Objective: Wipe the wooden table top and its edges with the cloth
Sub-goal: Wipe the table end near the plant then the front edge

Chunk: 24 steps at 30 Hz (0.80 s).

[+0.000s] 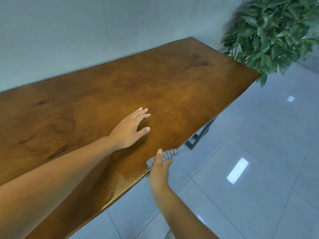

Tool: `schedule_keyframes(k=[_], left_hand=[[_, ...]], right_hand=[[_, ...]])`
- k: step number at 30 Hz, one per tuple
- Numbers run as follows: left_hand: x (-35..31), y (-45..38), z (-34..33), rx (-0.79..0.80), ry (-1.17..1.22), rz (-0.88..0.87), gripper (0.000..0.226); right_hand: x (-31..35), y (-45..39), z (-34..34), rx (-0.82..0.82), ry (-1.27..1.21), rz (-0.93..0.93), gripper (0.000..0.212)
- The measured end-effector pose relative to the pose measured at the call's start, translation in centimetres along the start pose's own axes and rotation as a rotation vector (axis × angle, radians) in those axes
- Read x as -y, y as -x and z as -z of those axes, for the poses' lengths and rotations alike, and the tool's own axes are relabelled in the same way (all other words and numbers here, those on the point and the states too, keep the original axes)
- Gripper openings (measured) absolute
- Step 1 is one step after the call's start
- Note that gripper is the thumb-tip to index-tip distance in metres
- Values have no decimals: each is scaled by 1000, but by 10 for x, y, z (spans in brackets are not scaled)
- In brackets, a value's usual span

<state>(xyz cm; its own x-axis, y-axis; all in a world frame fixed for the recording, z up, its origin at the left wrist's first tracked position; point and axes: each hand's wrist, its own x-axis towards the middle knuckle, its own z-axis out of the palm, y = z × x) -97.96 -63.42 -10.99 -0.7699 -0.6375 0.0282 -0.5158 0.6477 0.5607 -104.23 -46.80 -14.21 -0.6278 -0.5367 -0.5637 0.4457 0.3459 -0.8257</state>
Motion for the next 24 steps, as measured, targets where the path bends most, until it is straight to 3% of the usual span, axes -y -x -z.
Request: schedule_keyframes(k=[8, 12, 24], left_hand=[[44, 102, 23, 59, -131, 28, 73], [65, 149, 26, 51, -199, 11, 75], [78, 178, 21, 21, -345, -48, 71]], right_hand=[[63, -79, 40, -169, 120, 17, 69], [67, -73, 34, -245, 83, -15, 73], [-60, 95, -62, -107, -11, -21, 62]])
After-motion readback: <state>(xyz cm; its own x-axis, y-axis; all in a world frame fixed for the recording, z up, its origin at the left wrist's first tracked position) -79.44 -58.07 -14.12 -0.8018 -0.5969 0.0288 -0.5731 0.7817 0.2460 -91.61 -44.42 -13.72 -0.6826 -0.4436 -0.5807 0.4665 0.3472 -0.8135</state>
